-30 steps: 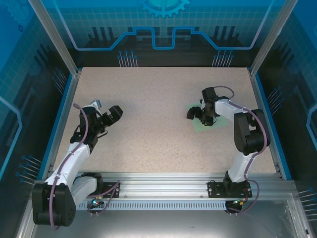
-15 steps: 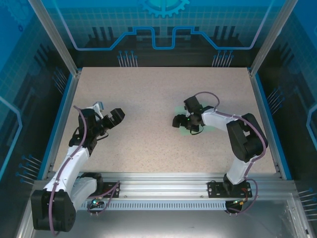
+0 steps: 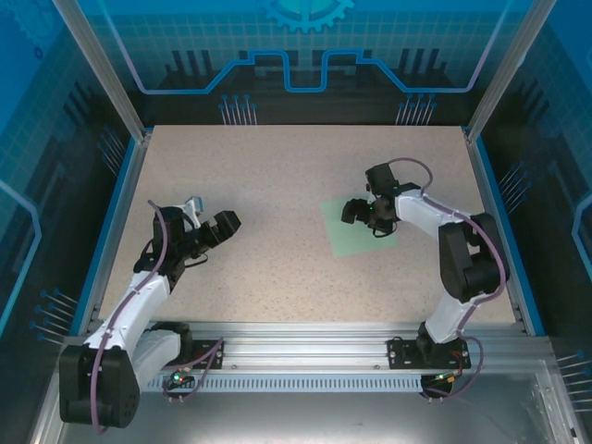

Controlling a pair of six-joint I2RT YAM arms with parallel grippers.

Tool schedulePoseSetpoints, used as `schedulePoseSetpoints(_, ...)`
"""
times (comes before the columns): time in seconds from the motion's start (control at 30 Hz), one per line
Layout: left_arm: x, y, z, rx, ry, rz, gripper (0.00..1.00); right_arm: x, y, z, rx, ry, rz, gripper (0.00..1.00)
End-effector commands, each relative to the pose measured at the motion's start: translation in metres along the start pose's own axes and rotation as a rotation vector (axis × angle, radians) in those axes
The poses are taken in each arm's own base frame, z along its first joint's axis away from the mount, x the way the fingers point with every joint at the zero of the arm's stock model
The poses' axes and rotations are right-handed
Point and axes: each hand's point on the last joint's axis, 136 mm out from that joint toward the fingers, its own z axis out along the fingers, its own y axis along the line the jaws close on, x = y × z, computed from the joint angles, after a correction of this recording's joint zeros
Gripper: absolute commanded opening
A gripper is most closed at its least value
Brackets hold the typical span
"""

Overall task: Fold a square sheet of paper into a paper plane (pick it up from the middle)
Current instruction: Move the square sheet of paper to the center of the table.

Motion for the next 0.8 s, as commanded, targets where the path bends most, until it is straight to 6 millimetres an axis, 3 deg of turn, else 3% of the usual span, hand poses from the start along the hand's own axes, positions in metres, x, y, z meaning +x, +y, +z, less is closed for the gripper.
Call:
schedulePoseSetpoints(0.0,0.005,-0.007,0.002,0.033,0.035,0.006,0.99,0.012,0.010,0.022,-0.023,0.116,-0.069,0.87)
schedulePoseSetpoints(0.1,0.005,-0.012,0.001,0.047,0.038,0.014,0.99,0.020,0.020,0.035,-0.069,0.179,-0.073,0.84)
schedulePoseSetpoints(0.17,0.006,-0.012,0.000,0.047,0.039,0.013,0.99,0.029,0.015,0.038,-0.032,0.194,-0.063,0.84)
schedulePoseSetpoints(0.3,0.011,-0.019,-0.002,0.081,0.059,0.010,0.99,0.061,0.009,0.040,0.006,0.222,-0.041,0.84)
schedulePoseSetpoints(0.5,0.018,-0.023,-0.006,0.079,0.096,-0.002,0.98,0.105,0.019,0.034,0.047,0.218,-0.073,0.85)
schedulePoseSetpoints(0.6,0.023,-0.024,-0.007,0.084,0.112,-0.010,0.99,0.107,0.027,0.027,0.056,0.206,-0.104,0.86)
schedulePoseSetpoints(0.77,0.026,-0.026,-0.015,0.085,0.100,0.006,0.98,0.078,0.044,-0.013,0.076,0.089,-0.170,0.91)
